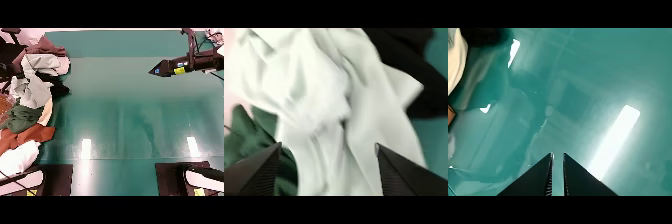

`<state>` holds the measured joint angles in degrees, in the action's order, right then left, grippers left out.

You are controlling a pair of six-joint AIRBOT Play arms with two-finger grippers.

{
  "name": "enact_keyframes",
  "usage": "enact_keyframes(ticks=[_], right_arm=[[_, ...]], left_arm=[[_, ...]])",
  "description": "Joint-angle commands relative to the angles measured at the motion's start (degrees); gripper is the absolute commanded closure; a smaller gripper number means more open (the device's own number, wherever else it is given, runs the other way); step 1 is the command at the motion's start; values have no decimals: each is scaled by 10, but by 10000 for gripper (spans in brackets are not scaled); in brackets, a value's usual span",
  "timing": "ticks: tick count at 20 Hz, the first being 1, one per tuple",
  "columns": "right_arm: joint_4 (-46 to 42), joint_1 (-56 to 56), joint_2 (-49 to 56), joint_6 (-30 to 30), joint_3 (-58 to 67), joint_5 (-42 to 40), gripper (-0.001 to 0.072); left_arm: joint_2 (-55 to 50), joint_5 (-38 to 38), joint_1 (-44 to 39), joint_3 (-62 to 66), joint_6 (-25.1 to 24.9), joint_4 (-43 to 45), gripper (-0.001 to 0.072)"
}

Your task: Fold the shirts.

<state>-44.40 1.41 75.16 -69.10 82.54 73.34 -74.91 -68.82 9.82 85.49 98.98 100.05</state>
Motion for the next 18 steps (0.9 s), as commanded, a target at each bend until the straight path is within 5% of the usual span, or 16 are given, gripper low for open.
enact_keyframes(ticks=[1, 5, 6, 7, 8, 9, 12, 18], right_arm=[[-14, -2, 31, -17, 34, 19, 531], [-21, -2, 31, -37, 34, 21, 506], [-21, 1, 31, -43, 34, 24, 506], [-22, 4, 31, -46, 34, 24, 508], [-21, 4, 31, -51, 34, 24, 513], [-22, 8, 31, -59, 34, 25, 521], [-22, 10, 31, -61, 34, 28, 687], [6, -40, 22, -61, 34, -76, 688]], left_arm=[[-73, 68, 14, 1, 26, 64, 26], [-108, 87, 51, 1, 41, 44, 34], [-108, 103, 56, 1, 37, 21, 134], [-107, 114, 56, 1, 25, -7, 315], [-106, 118, 56, 1, 7, -46, 599], [-100, 118, 56, 4, -12, -98, 685], [-52, 107, 50, 40, -20, -222, 686], [138, 218, -68, 173, -20, -254, 687]])
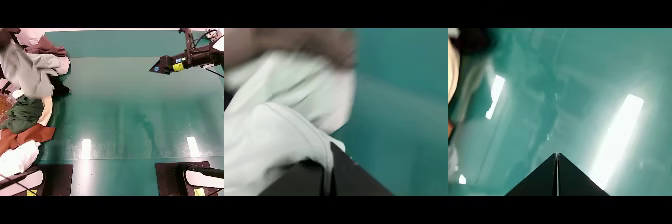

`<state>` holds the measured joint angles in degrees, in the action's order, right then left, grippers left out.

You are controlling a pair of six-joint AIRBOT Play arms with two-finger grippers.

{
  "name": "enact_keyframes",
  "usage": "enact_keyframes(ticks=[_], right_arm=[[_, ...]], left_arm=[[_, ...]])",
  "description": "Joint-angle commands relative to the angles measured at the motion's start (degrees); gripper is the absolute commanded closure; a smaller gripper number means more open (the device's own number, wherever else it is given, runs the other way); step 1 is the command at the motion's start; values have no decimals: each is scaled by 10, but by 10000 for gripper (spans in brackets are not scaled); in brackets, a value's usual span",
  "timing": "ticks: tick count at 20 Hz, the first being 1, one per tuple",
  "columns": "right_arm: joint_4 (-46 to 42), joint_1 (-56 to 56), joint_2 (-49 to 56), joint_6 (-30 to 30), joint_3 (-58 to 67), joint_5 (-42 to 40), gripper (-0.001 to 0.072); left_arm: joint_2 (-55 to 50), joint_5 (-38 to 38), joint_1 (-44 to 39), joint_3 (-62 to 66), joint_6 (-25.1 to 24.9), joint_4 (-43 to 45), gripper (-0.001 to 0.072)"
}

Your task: Fold the shirts.

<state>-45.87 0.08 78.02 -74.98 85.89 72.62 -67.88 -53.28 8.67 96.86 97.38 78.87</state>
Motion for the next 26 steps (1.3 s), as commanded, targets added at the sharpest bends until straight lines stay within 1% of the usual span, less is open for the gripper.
enact_keyframes(ticks=[1, 2, 3, 4, 5, 6, 7, 8, 9, 10, 11, 12, 13, 14, 16, 18, 19, 20, 22, 23, 25, 26], right_arm=[[55, -54, -17, -2, 1, -113, 688], [102, -85, -33, 4, 1, -167, 688], [149, -116, -52, 21, 1, -218, 688], [198, -153, -74, 41, 1, -259, 688], [239, -187, -91, 59, 1, -280, 688], [271, -224, -105, 76, 1, -278, 688], [287, -260, -117, 76, 1, -264, 688], [299, -294, -129, 76, 1, -248, 688], [305, -313, -138, 76, 1, -244, 688], [326, -326, -145, 76, 1, -245, 688], [349, -335, -151, 78, 1, -244, 688], [373, -339, -155, 90, 1, -243, 688], [387, -338, -157, 112, 1, -239, 688], [384, -334, -157, 129, 1, -226, 688], [347, -322, -157, 140, 1, -202, 688], [286, -304, -157, 139, 1, -177, 688], [255, -295, -157, 139, 1, -161, 688], [222, -285, -157, 137, 1, -144, 688], [161, -265, -158, 128, 1, -120, 688], [134, -259, -158, 119, 1, -110, 688], [78, -242, -157, 89, 1, -82, 688], [42, -229, -157, 72, 0, -69, 688]], left_arm=[[70, 69, -98, 93, -4, -64, 687], [64, 79, -142, 121, -4, -103, 687], [52, 103, -193, 145, -5, -166, 687], [36, 130, -248, 164, -26, -232, 687], [15, 163, -314, 183, -63, -297, 687], [-10, 195, -383, 202, -92, -329, 687], [-33, 223, -443, 216, -105, -335, 687], [-54, 248, -493, 219, -108, -335, 688], [-70, 254, -521, 219, -104, -336, 687], [-82, 254, -537, 219, -95, -354, 687], [-92, 262, -546, 219, -97, -380, 687], [-99, 278, -551, 219, -105, -393, 687], [-100, 283, -550, 218, -105, -387, 687], [-102, 269, -540, 216, -104, -375, 687], [-102, 204, -508, 189, -102, -368, 686], [-102, 142, -488, 134, -84, -349, 686], [-102, 123, -485, 96, -64, -323, 686], [-102, 118, -485, 54, -49, -286, 686], [-102, 101, -485, -27, -38, -219, 686], [-102, 86, -485, -62, -19, -173, 686], [-102, 52, -476, -125, 20, -78, 685], [-102, 42, -466, -148, 28, -50, 685]])
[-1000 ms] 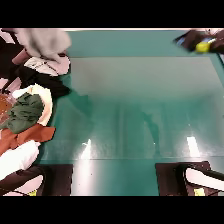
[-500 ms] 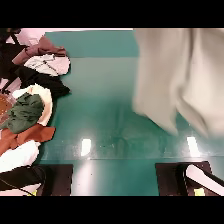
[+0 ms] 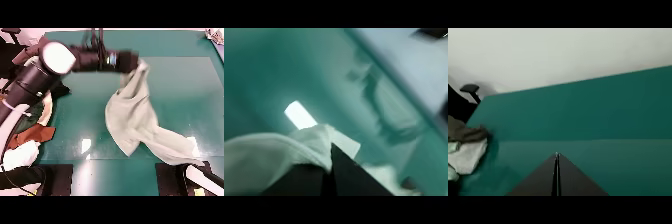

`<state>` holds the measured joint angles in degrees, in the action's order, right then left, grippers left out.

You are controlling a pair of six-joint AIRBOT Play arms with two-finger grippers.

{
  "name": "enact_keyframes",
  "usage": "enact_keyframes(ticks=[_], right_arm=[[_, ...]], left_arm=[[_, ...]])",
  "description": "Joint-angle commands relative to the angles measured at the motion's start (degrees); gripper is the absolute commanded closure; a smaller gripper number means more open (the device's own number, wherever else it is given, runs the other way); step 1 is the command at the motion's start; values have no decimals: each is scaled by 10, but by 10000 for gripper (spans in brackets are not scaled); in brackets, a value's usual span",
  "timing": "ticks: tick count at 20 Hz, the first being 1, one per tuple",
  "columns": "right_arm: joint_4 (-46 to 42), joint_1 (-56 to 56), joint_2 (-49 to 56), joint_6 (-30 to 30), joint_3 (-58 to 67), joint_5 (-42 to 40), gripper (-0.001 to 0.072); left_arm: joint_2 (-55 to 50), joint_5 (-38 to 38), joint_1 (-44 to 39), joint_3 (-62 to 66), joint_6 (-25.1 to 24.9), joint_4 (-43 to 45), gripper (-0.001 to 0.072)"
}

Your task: Fold the shirts.

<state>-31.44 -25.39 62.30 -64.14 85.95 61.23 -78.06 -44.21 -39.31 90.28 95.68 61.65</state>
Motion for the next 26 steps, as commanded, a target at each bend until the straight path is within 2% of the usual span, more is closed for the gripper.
enact_keyframes(ticks=[1, 4, 7, 13, 15, 17, 20, 26], right_arm=[[-144, 40, 0, -53, 0, 55, 688], [-284, 89, 0, -106, -1, 85, 688], [-339, 129, -17, -115, -42, 86, 688], [-346, 165, -72, -115, -169, 80, 688], [-346, 165, -95, -114, -196, 80, 688], [-346, 165, -115, -112, -213, 92, 688], [-346, 165, -140, -112, -229, 100, 688], [-343, 165, -174, -113, -277, 144, 686]], left_arm=[[0, -62, 30, -99, 46, 146, 685], [0, -96, 103, -114, 51, 198, 685], [0, -101, 180, -114, 78, 198, 685], [6, -109, 244, -111, 74, 199, 686], [7, -114, 265, -111, 109, 206, 686], [7, -127, 283, -111, 117, 224, 686], [7, -149, 287, -111, 170, 318, 686], [-26, -118, 289, -112, 163, 342, 684]])
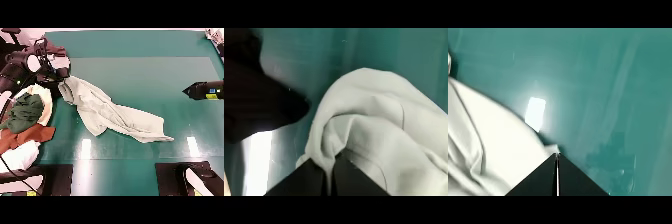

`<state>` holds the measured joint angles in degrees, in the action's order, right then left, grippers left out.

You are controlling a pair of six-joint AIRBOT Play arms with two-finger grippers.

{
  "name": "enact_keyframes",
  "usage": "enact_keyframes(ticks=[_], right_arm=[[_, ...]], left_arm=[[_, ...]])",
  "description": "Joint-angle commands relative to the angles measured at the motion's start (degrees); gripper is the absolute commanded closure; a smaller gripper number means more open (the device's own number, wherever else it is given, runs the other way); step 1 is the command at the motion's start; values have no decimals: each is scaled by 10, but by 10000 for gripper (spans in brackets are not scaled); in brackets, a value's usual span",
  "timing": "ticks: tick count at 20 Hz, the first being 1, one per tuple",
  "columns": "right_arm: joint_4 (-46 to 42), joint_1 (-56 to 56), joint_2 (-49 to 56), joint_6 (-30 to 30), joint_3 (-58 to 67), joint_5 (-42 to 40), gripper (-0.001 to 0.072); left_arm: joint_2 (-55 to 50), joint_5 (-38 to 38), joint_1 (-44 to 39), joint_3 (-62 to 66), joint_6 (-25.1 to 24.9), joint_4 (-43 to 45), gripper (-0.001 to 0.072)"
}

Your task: Fold the shirts.

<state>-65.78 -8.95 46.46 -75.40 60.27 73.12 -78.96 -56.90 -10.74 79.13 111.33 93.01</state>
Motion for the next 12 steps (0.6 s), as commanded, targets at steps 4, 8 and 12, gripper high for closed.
enact_keyframes(ticks=[4, 8, 12], right_arm=[[-5, 0, -45, 0, -55, 32, 639], [-34, 1, -41, -2, -62, 30, 593], [-35, -19, -40, -2, -62, -4, 471]], left_arm=[[-47, 50, 43, 4, -33, 11, 53], [-47, 64, 84, 114, -151, -94, 45], [-21, -141, 88, 212, -245, -180, 46]])
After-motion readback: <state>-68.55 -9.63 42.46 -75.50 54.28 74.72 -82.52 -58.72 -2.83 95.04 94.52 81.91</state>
